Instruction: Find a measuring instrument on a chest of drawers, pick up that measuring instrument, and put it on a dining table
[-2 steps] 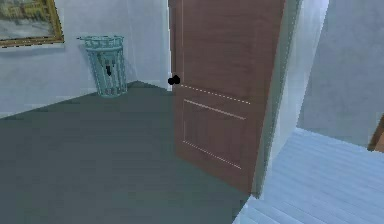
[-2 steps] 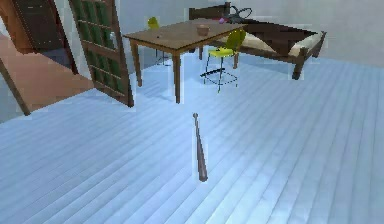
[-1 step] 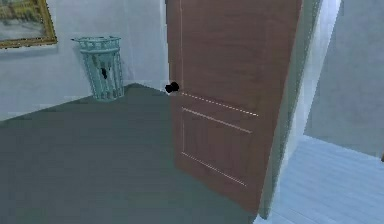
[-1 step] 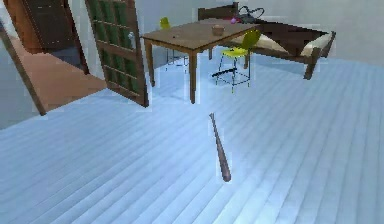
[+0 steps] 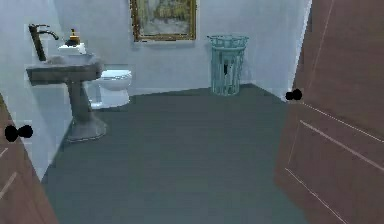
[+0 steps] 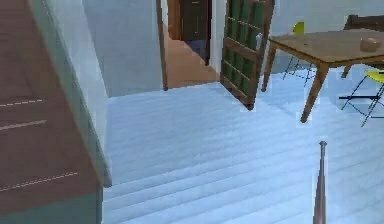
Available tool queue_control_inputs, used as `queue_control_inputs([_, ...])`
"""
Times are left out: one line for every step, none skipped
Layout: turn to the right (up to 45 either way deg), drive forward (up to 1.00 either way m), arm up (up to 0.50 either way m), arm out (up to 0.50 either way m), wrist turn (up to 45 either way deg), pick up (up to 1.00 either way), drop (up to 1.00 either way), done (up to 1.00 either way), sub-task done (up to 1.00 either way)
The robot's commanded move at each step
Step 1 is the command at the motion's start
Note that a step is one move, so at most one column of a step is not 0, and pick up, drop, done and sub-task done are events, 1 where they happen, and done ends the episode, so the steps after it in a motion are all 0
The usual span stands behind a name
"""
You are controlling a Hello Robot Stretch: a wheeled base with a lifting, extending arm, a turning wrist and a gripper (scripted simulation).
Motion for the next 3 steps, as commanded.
queue_control_inputs([0.0, 1.0, 0.0, 0.0, 0.0, 0.0, 0.0, 0.0, 0.0])
queue_control_inputs([0.0, 0.4, 0.0, 0.0, 0.0, 0.0, 0.0, 0.0, 0.0])
queue_control_inputs([30.0, 0.0, 0.0, 0.0, 0.0, 0.0, 0.0, 0.0, 0.0])
